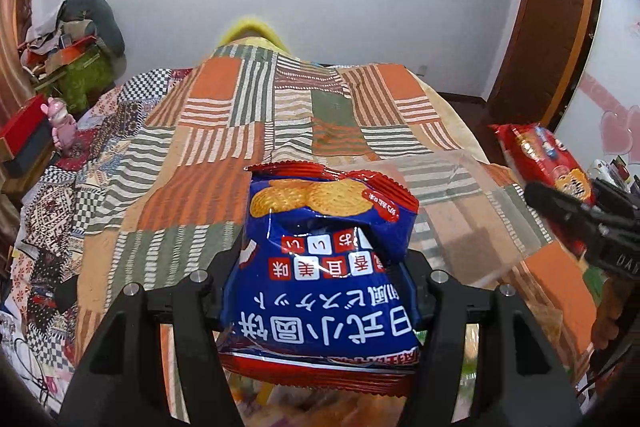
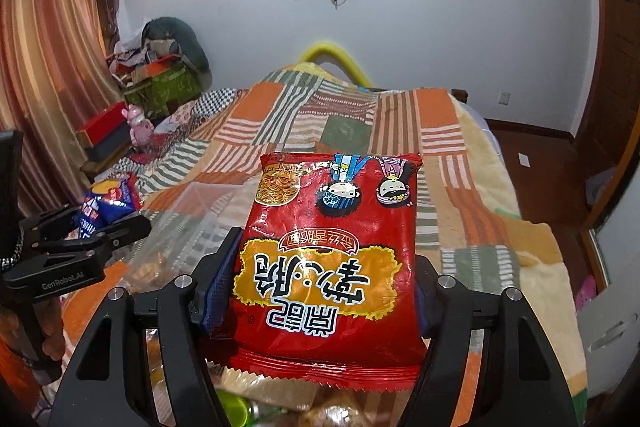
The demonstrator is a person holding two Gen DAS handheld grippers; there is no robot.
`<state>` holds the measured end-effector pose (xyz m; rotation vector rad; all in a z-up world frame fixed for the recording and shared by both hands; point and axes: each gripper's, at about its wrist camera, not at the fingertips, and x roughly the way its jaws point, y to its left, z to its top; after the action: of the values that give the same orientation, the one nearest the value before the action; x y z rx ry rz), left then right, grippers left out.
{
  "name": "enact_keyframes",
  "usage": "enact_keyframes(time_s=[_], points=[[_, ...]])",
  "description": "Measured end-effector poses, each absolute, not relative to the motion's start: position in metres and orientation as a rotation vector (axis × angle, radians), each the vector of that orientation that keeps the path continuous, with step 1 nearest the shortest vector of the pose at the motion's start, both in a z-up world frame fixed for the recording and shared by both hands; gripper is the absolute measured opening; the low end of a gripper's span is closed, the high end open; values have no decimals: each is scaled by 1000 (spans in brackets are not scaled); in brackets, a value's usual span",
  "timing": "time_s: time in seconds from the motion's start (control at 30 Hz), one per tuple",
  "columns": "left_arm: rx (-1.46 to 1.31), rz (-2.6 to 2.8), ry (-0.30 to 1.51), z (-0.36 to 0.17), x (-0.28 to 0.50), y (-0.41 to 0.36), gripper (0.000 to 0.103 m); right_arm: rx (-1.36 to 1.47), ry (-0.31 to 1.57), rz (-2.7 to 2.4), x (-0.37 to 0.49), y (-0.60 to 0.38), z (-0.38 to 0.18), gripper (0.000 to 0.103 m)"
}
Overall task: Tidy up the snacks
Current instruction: 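Drop the blue bag into the clear box with the left tool while the right tool drops the red bag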
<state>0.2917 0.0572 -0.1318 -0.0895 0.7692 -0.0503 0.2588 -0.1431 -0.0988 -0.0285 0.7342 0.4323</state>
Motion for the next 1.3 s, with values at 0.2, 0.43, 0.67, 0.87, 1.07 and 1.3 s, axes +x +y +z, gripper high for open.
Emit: enact_keyframes(time_s=[0.2,0.43,0.67,0.87,1.07,1.3], points=[[-70,-63,830,-152,323,50,61,-47,804,450,277,-135,-117,66],[-24,-81,860,-168,338,37,61,-82,865,474,288,-130,-133,66],[1,-131,871,-167,336,25,65,-92,895,488,290,-131,-136,68],[-6,-141,852,-156,325,25,71,-71,859,485,282,-141,-121,72],[-27,-121,779,-126,300,44,81,-79,799,464,266,-155,-101,73],[-41,-38,799,-126,269,92,87,-81,786,438,241,-180,-101,76]])
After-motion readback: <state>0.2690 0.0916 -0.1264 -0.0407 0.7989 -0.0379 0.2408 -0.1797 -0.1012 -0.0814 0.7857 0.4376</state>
